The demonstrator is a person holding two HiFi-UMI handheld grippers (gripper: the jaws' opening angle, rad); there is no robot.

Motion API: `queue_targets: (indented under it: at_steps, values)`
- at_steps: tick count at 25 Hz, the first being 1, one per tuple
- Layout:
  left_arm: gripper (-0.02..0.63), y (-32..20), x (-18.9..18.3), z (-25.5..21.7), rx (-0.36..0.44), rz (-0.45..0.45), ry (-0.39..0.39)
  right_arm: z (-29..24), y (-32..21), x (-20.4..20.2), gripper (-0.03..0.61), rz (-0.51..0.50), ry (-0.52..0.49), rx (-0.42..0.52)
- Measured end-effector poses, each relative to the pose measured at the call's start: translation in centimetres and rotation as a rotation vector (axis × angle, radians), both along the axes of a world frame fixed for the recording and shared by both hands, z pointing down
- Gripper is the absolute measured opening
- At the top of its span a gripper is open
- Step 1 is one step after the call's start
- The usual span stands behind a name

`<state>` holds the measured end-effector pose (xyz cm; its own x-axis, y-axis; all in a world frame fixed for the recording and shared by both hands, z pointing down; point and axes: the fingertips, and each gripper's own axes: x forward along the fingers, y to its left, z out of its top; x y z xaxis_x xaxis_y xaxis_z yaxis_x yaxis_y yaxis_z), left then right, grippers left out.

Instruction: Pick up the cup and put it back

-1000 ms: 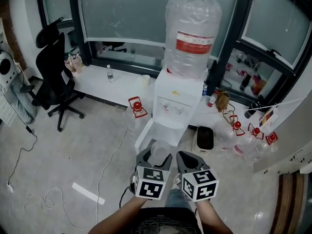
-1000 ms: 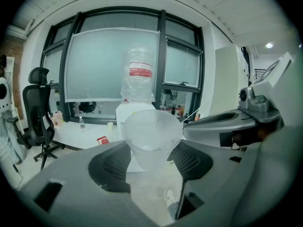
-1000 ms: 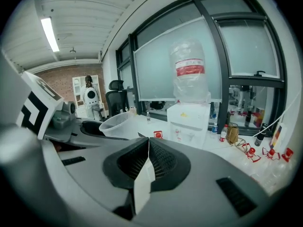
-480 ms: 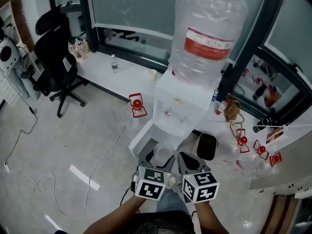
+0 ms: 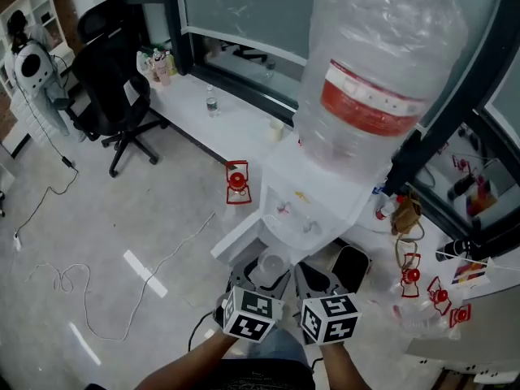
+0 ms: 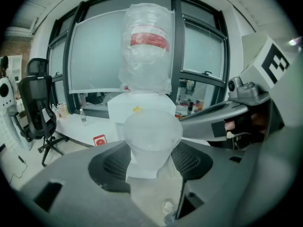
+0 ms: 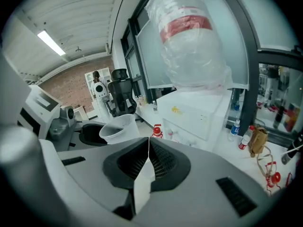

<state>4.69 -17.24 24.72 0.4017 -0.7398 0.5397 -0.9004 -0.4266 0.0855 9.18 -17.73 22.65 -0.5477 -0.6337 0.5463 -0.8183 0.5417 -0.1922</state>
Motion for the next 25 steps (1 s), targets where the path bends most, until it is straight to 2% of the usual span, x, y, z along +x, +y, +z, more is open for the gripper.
queue_targets:
  at_steps: [5,10,20,25]
  values:
    - [0.276,-1.4,-0.2,2.8,-0.039,-0.040,-0.025,2.4,-1.9,0.5,0.021,-0.027,0.003,-0.034]
    - [0.276,-2.6,-0.2,6.5,-0.040,-0.011,-0.034,5.5,-3.3,0.7,0.021,-0.005,0.005,-0.024]
    - [0.276,-4.1,-0.6,17.3,-0.042,0.010,-0.008,16.0,-4.4,0.5,0.021,0.003,0.048,-0.011]
    - [0.276,-4.7,-0.6,23.1,-0.041,0.029,-0.020,21.2,-4.8,-0.1,0.021,-0.021,0.061,0.003]
